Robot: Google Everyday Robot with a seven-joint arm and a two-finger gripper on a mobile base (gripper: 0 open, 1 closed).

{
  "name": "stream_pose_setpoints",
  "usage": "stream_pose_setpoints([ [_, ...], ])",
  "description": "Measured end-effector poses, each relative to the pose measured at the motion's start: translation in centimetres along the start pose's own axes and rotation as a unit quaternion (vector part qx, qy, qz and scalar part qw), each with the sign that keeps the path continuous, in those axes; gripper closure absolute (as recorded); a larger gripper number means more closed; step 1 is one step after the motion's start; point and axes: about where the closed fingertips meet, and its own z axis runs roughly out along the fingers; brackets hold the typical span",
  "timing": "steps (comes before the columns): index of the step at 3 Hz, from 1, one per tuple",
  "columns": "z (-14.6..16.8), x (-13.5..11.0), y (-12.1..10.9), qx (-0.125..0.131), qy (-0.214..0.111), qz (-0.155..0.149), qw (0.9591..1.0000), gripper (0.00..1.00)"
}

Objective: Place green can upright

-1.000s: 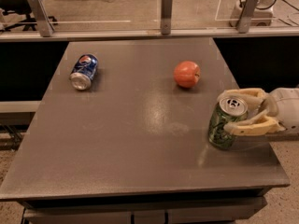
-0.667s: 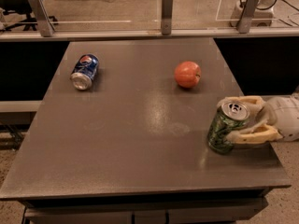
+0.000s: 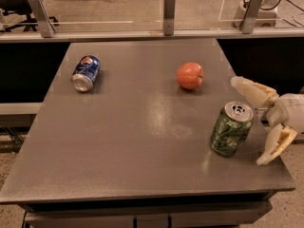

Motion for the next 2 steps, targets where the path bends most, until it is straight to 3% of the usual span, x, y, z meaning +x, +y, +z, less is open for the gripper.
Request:
stream_pose_setpoints([
  [2, 0.7, -6.3, -3.8, -0.012, 0.084, -0.04, 0.9956, 0.0],
])
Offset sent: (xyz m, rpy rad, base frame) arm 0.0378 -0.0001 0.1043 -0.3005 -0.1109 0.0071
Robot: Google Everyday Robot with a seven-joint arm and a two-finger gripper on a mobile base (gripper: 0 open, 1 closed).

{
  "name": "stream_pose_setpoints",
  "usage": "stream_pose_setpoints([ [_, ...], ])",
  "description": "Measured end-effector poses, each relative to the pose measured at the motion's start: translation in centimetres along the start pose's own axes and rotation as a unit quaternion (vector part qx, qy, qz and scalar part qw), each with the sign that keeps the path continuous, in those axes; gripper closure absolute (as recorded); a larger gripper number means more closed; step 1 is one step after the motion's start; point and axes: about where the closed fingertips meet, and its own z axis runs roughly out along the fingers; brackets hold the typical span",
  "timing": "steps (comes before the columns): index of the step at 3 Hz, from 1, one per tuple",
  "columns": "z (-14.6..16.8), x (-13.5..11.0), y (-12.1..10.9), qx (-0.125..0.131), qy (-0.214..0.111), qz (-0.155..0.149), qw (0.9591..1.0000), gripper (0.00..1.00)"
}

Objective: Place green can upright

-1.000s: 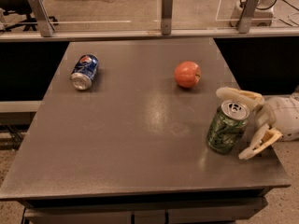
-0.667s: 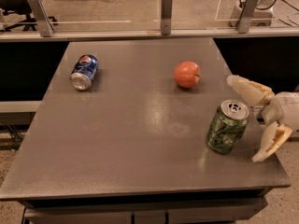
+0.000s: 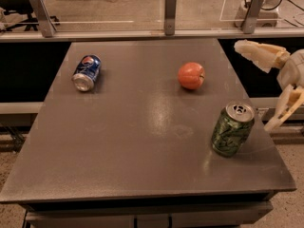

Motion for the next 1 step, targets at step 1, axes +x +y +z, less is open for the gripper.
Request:
stream_pose_setpoints([
  [1, 0.05, 0.02, 0.0, 0.0, 0.0, 0.0, 1.0, 0.0],
])
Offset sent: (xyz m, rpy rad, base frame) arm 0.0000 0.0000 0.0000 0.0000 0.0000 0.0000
